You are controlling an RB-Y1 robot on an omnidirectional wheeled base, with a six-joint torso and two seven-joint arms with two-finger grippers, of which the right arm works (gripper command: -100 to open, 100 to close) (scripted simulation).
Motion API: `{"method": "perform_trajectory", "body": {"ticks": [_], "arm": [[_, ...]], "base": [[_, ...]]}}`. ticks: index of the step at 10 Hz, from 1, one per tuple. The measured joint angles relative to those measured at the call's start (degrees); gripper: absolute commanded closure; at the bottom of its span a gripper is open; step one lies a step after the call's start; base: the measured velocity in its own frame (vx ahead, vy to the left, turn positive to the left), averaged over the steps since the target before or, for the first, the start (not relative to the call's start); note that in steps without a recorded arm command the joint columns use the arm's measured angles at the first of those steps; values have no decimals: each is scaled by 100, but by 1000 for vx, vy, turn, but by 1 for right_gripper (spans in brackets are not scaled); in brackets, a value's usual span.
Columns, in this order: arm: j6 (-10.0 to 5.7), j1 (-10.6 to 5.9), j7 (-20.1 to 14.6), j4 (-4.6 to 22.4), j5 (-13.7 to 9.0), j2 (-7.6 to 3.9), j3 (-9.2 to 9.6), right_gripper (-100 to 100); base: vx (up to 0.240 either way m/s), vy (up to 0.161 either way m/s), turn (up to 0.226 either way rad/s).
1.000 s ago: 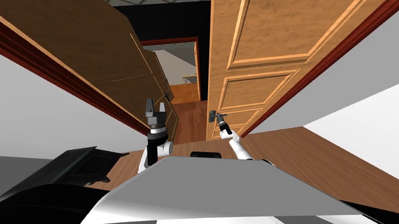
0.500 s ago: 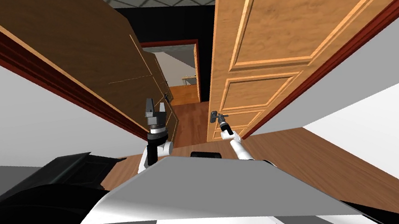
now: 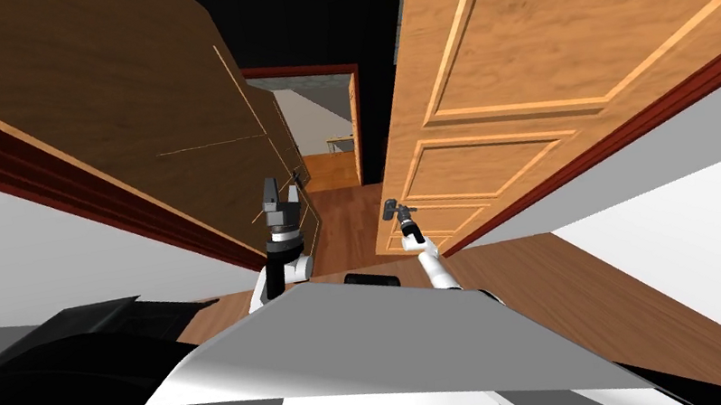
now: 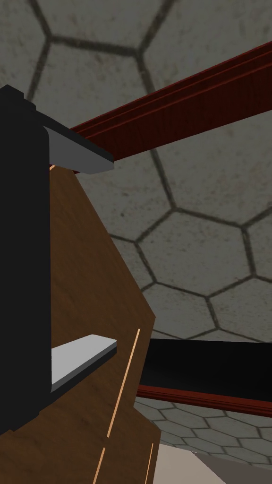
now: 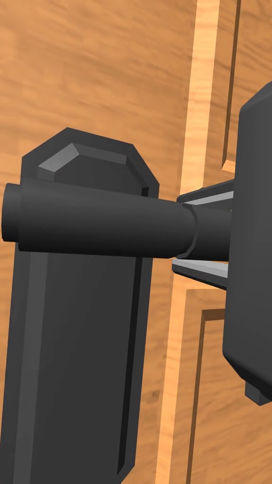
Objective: Push the door open
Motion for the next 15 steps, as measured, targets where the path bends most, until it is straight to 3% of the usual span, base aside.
{"method": "perform_trajectory", "body": {"ticks": [1, 2, 8, 10, 11, 15], "arm": [[-54, -88, 37, 145, -6, 23, -91, 100], [-69, -73, 79, 138, -11, 33, -162, 100], [101, 55, 188, -66, -87, -48, -607, 100], [-15, -87, 218, 166, -111, -72, -753, 100], [3, -70, 260, 153, -118, -48, -835, 100], [-45, -101, 293, 260, -176, -138, -1107, 100]], "base": [[158, 95, -59], [174, 127, -72], [177, 135, -84], [154, 105, -82], [197, 133, -85], [162, 124, -77]]}}
